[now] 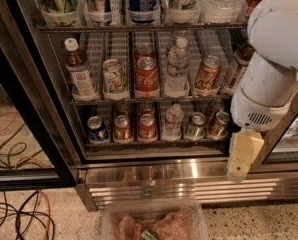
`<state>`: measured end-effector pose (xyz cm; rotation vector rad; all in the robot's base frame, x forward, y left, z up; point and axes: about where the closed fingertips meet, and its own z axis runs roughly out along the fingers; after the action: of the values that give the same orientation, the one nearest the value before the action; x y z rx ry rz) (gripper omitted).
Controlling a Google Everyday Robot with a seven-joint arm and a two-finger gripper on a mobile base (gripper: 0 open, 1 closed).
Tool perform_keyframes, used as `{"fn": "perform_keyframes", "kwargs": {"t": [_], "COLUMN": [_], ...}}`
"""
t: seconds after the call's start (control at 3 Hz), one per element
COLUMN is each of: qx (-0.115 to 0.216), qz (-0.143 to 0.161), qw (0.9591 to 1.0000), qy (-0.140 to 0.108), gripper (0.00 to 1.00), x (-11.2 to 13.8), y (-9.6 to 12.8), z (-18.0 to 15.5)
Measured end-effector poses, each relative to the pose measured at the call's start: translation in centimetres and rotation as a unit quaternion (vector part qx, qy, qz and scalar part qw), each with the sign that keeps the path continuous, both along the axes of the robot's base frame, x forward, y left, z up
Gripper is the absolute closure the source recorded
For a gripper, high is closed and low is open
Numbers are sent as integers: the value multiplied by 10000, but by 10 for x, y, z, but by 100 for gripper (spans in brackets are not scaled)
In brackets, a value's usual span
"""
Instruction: Pick orange can from middle shelf of fridge
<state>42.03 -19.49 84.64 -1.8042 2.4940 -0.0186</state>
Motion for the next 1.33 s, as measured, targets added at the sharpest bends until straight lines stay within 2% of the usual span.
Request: {"fn": "perform_keyframes", "kwargs": {"t": [0.33, 0.67, 1.0, 1.33], "qx": [-2, 161, 232, 280], "qz": [-27, 101, 201, 270], "qw": [10000, 9998, 9994, 9990], "qy": [89, 31, -131, -231], "gripper": [0, 0, 18, 41], "x": [-1, -3, -5, -6], "y": [3, 9, 16, 20], "z": [-10, -9, -4, 1]}}
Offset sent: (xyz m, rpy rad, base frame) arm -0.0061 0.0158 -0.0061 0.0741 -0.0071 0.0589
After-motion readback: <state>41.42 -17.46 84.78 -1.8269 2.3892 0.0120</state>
